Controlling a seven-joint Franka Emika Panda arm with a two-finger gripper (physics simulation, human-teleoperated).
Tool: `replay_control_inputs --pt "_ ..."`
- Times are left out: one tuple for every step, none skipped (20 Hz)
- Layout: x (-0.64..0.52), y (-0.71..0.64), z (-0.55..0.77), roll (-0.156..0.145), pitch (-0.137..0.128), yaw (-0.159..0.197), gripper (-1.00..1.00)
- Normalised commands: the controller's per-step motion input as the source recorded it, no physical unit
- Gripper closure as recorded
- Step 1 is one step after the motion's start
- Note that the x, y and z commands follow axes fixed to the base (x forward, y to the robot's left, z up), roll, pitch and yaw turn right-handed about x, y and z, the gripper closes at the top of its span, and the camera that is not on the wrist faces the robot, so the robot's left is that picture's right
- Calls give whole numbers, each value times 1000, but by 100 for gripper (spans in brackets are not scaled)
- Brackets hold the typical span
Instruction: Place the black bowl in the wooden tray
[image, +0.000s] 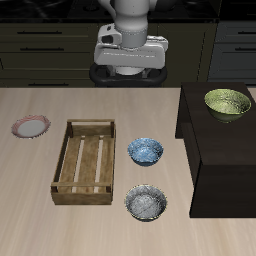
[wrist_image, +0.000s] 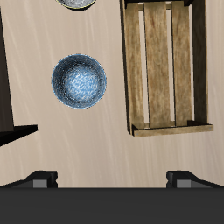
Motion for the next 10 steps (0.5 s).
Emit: replay_control_inputs --pt "238 -23 -10 19 -47 0 -100" --pt "0 0 0 0 0 0 -100" --pt "513 48 -20 18 5 12 -100" --pt "209 52 30 -16 -4 11 -100" --pt "460 -34 99 -39 -28 25 -100" --pt "279 10 76 -29 -52 -3 -100" --pt "224 8 29 -5 -19 14 -100" --pt "271 10 11 -45 14 -22 -100" --pt "167 -25 0 -5 -12 1 -100" --pt "305 184 67 74 -120 122 -100"
